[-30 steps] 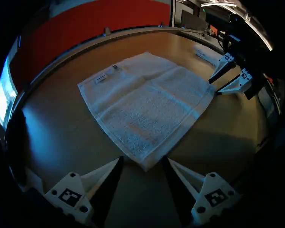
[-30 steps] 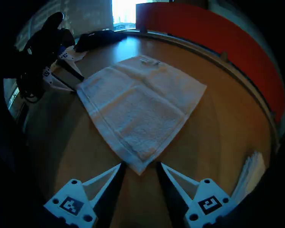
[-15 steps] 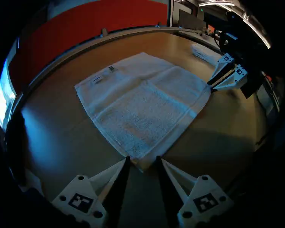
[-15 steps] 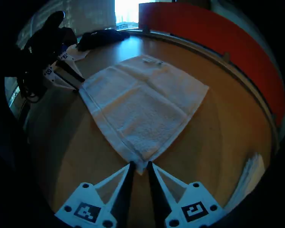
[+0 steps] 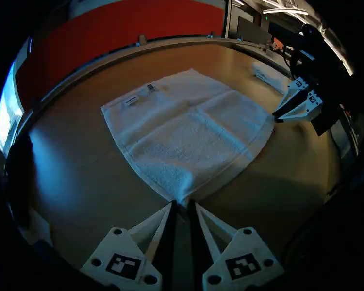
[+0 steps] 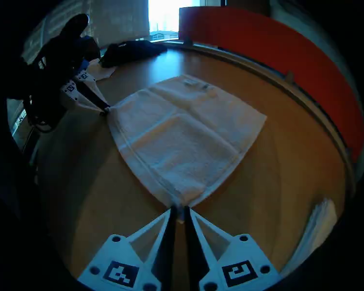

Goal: Fold towel

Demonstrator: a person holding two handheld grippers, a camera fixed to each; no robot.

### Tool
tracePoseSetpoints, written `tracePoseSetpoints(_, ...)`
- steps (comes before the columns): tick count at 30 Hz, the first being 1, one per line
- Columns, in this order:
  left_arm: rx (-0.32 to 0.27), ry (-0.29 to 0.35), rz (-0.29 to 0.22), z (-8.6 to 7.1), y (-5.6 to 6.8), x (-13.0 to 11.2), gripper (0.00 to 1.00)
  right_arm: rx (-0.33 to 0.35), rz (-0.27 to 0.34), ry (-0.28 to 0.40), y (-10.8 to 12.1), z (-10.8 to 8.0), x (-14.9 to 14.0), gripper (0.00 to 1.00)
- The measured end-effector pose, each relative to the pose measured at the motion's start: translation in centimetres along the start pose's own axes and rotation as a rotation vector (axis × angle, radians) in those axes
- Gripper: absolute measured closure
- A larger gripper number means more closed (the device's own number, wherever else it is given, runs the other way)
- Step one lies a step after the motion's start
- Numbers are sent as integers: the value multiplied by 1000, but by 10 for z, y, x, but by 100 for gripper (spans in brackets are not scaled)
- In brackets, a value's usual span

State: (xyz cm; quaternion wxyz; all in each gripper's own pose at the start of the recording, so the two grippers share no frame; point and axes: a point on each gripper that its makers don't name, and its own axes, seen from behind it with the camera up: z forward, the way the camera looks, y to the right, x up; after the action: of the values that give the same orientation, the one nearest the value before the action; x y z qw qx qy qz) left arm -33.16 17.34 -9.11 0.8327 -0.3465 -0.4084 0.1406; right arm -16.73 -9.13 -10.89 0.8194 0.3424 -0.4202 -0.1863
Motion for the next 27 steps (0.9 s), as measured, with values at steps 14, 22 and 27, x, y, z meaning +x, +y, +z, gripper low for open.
tracePoseSetpoints(14,1,5,-28,-19,1,12,82,-12,16,63,3,-22,26,88)
tracePoseSetpoints(22,2,-2,-47,-42,5,21,83,-23,31,117,-1,-45,49,88)
tracePoseSetpoints(27,6,-4,-51,-58,8,27,83,-27,27,146,-4,-61,64,88)
